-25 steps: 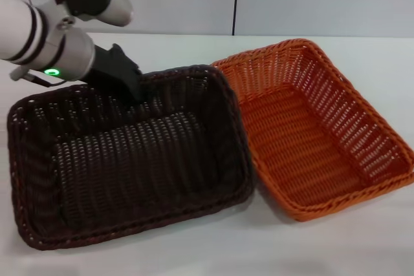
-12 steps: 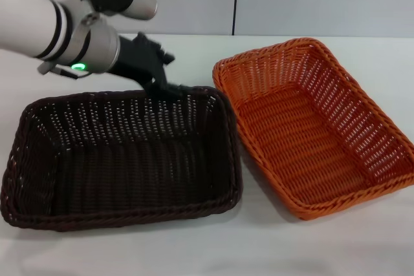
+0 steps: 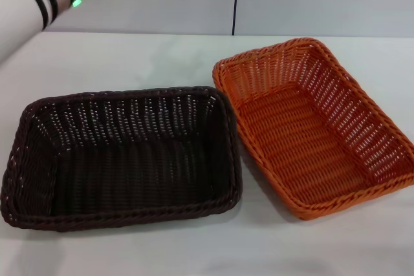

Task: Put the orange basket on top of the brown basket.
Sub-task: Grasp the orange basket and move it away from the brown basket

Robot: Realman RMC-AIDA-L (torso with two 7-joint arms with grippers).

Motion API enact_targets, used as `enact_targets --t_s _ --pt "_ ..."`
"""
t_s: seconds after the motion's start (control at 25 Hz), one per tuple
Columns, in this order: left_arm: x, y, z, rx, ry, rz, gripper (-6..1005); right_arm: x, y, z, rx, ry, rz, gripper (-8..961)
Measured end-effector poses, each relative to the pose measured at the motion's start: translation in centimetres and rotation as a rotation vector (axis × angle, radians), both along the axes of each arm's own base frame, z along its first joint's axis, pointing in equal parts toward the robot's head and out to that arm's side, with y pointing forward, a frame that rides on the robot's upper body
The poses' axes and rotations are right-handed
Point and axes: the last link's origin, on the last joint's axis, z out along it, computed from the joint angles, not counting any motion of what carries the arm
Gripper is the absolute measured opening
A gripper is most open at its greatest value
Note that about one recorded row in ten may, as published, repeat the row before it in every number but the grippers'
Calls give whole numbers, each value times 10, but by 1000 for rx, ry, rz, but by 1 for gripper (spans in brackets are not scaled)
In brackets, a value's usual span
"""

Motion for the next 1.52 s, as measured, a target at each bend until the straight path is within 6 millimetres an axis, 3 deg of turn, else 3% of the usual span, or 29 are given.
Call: enact_targets --t_s 0.08,0.2,0.24,0.28,0.36,0.4,0.48,0.52,0.56,0.6,0.64,0.68,0.72,0.8,0.84,0.88,0.96,1.0,1.04,1.08,1.2,1.4,1.52 --pt "-5 -19 7 278 -94 -67 801 0 1 -1 -6 22 5 643" --pt "-18 -36 10 430 -207 -93 801 0 3 -1 -18 61 18 643" --pt "-29 -43 9 471 -259 -98 801 -1 6 -1 -24 85 31 643" --pt "-55 -56 7 532 -358 -107 801 -4 10 -1 -41 135 68 642" --pt "-55 -56 7 532 -358 -107 801 -7 13 -1 -53 153 91 642" --pt "-83 -66 7 551 -445 -97 801 -10 15 -1 -68 167 120 642" --pt "-118 -74 4 530 -531 -52 801 -28 26 -4 -146 207 244 642" --pt "-148 -81 3 519 -574 -3 801 -28 26 -4 -146 207 244 642" --pt "-148 -81 3 519 -574 -3 801 -34 31 -5 -177 224 286 642" --pt "-198 -95 3 520 -613 95 801 -43 38 -6 -225 239 339 642" --pt "-205 -97 3 521 -616 112 801 -53 46 -7 -274 249 396 642" --pt "-235 -109 5 534 -640 185 801 -73 64 -8 -400 250 495 642" --pt "-247 -116 7 543 -652 219 801 -73 64 -8 -400 250 495 642" --pt "-256 -121 8 551 -658 240 801 -94 89 -7 -573 286 558 642" --pt "-265 -128 9 558 -667 266 801 -105 105 -6 -669 309 568 642" --pt "-279 -137 10 566 -672 305 801 -125 132 -7 -845 315 531 642" --pt "-283 -139 10 565 -667 316 801 -135 143 -10 -924 298 511 642" --pt "-288 -142 9 563 -656 335 801 -155 155 -14 -1032 246 510 642" --pt "-288 -142 9 563 -656 335 801 -155 155 -14 -1032 246 510 642" --pt "-289 -143 8 561 -651 343 801 -175 161 -15 -1101 210 542 641" --pt "-294 -143 7 554 -636 362 801 -195 170 -17 -1163 165 557 641" --pt "-293 -140 6 547 -636 364 802 -200 179 -21 -1151 127 536 641" --pt "-293 -137 6 545 -633 366 802 -194 181 -22 -1120 130 515 637"
